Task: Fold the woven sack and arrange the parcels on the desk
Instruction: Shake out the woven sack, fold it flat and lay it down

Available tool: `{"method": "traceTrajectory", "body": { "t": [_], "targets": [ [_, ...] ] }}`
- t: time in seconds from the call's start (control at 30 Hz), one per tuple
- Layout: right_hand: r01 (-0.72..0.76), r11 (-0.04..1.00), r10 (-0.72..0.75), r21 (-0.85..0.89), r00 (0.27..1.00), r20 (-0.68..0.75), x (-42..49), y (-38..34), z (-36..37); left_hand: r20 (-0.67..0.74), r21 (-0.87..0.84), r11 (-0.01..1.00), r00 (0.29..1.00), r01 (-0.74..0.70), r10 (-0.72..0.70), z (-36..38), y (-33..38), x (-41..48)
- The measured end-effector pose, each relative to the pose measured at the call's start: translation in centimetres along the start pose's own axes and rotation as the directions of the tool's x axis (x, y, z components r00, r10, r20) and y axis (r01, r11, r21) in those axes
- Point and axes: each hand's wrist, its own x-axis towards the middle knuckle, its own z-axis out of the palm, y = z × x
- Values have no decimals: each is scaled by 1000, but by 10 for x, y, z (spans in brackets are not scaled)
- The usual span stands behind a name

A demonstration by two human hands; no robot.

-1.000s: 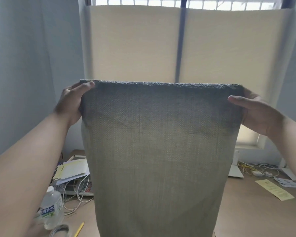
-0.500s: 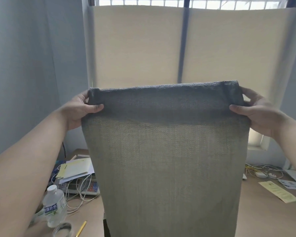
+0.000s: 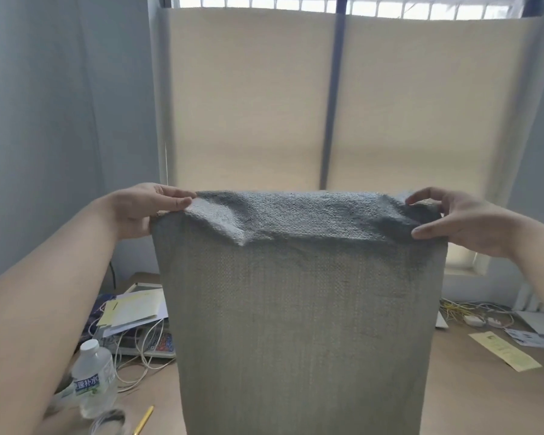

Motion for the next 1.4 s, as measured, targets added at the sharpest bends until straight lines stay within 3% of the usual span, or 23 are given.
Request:
{"method": "traceTrajectory", "body": {
  "t": [0.13,0.4,0.57,0.63,0.73,0.87,1.0,1.1,1.3,1.4],
  "targets": [
    [-3,999,6,45,998,-67,-2,6,-6,162,13,1000,987,-16,14,-11,-1,-2],
    [130,986,-113,103,980,-162,2,8,-4,-133,42,985,977,-165,169,3,-7,4],
    [95,993,-90,65,993,-72,4,6,-9,-90,110,985,986,-129,140,-3,-4,5],
    [127,992,-128,-15,985,-116,5,7,-9,-124,145,978,978,-150,169,-2,-5,6],
    [210,973,-227,-96,947,-227,8,8,-8,-221,220,946,933,-237,285,2,-7,13],
    [317,948,-312,-35,899,-307,12,6,-10,-329,262,898,842,-354,428,6,-11,20],
    [362,926,-321,106,904,-280,11,5,-12,-370,84,874,800,-478,473,6,-12,18],
    [391,912,-331,125,881,-338,14,7,-10,-379,12,839,774,-544,507,13,-9,15],
    [441,892,-343,96,801,-491,7,-2,-1,-481,213,755,606,-621,634,33,2,19],
    [434,899,-337,56,767,-547,9,-4,0,-469,303,746,589,-593,658,32,4,22]
  ]
}}
